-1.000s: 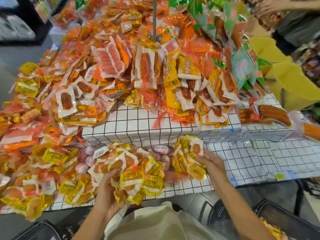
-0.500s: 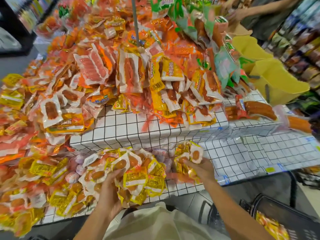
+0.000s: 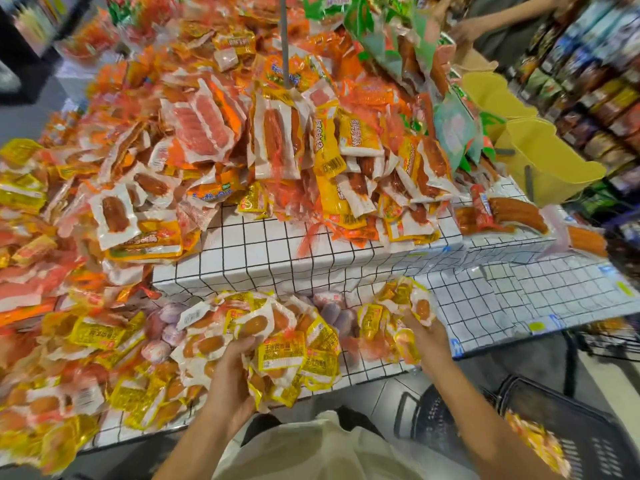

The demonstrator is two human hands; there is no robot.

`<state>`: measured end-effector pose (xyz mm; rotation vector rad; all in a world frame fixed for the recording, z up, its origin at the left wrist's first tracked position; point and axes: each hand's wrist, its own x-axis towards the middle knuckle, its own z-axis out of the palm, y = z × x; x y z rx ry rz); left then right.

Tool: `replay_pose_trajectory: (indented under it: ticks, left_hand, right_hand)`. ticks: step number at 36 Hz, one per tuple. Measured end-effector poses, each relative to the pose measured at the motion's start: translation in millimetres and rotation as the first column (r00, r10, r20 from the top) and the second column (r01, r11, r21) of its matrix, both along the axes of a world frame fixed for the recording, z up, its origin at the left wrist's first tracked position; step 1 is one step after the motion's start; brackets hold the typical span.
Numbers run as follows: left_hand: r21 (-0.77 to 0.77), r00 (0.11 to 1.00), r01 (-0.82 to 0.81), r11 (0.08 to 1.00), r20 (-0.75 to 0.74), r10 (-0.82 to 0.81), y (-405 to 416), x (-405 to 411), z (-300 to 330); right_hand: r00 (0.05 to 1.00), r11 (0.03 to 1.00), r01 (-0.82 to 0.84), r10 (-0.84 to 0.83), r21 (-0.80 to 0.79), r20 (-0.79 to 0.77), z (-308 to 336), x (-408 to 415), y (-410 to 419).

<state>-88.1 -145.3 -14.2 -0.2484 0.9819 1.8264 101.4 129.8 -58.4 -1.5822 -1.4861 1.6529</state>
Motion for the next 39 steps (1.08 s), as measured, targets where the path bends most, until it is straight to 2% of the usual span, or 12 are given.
replay_pose_trajectory:
  ticks: [5, 9, 13, 18, 22, 26, 39]
  left_hand:
    - [-0.004, 0.997, 0.078, 0.997, 0.019, -0.077, 5.2, -4.5, -5.9]
    - [-0.025, 0.985, 0.168, 0.986, 0.033, -0.167, 14.5, -7.7, -10.9]
    - [-0.122, 0.956, 0.288, 0.950, -0.015, -0.292, 24.7, -6.6, -8.5]
    - [-0.082, 0.927, 0.362, 0.928, -0.068, -0.368, 48.7, 4.9, 6.6]
    - [-0.107, 0.897, 0.419, 0.902, -0.107, -0.430, 74.2, 21.8, 16.5]
    - [-0.123, 0.858, 0.461, 0.879, -0.189, -0.477, 98.8, 46.0, 25.5]
    - [-0.160, 0.799, 0.555, 0.816, -0.170, -0.577, 204.9, 203.1, 37.4]
  right_hand:
    - [0.992, 0.994, 0.103, -0.102, 0.019, -0.070, 26.6, 20.0, -25.7]
    - [0.956, 0.972, 0.224, -0.232, -0.067, -0.178, 41.2, 36.2, -47.2]
    - [0.905, 0.936, 0.315, -0.347, -0.159, -0.247, 43.5, 55.0, -62.3]
    - [0.861, 0.902, 0.334, -0.410, -0.275, -0.299, 39.8, 90.3, -73.9]
    - [0.809, 0.877, 0.399, -0.474, -0.267, -0.349, 44.1, 121.1, -75.0]
    - [0.783, 0.856, 0.454, -0.516, -0.247, -0.348, 45.0, 158.1, -70.2]
    - [0.648, 0.727, 0.601, -0.686, -0.331, -0.331, 39.7, 303.6, -49.0]
